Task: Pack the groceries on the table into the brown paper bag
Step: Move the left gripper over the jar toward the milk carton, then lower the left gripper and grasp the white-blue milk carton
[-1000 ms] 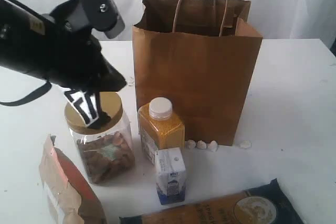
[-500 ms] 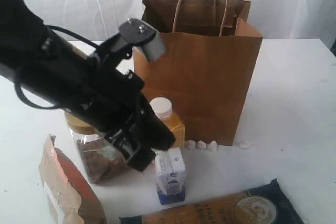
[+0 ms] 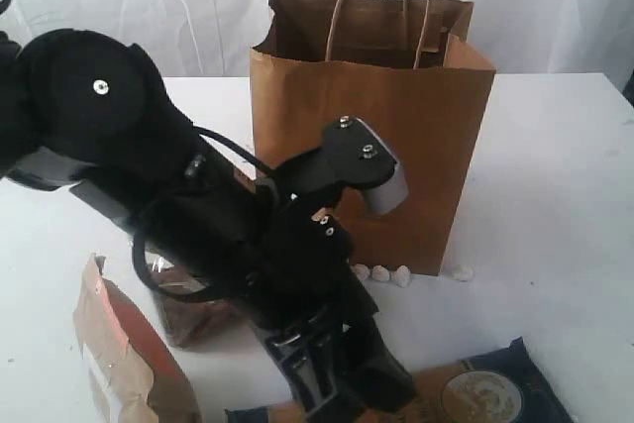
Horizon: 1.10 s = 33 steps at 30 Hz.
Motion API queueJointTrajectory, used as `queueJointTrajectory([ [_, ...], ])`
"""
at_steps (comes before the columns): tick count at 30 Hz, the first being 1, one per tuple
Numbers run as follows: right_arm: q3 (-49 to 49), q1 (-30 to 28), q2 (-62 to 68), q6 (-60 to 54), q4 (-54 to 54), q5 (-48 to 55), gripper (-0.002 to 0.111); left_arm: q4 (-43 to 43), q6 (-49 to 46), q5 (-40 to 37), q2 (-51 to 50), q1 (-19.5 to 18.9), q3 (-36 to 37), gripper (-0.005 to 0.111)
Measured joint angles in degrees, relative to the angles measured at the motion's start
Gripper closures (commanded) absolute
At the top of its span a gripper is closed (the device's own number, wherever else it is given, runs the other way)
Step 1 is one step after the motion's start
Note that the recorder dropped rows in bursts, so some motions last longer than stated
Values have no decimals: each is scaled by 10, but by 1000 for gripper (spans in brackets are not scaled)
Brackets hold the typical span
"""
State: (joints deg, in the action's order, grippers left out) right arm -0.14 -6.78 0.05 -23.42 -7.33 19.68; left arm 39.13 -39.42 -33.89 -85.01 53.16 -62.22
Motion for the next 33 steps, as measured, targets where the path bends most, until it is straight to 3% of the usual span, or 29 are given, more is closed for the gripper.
queueJointTrajectory([
  [3, 0, 0, 0, 0, 0, 0, 108, -50, 79, 32, 0, 1, 0, 34],
  [5, 0, 0, 0, 0, 0, 0, 108, -146, 213, 51, 0, 1, 0, 34],
  [11, 0, 0, 0, 0, 0, 0, 108, -326, 493, 17, -5, 1, -2, 36],
  [14, 0, 0, 0, 0, 0, 0, 108, -378, 582, 1, -20, 1, -11, 37],
  [20, 0, 0, 0, 0, 0, 0, 108, -397, 673, 0, -77, 1, -45, 35],
  [33, 0, 0, 0, 0, 0, 0, 108, -364, 691, 58, -123, 2, -72, 33],
])
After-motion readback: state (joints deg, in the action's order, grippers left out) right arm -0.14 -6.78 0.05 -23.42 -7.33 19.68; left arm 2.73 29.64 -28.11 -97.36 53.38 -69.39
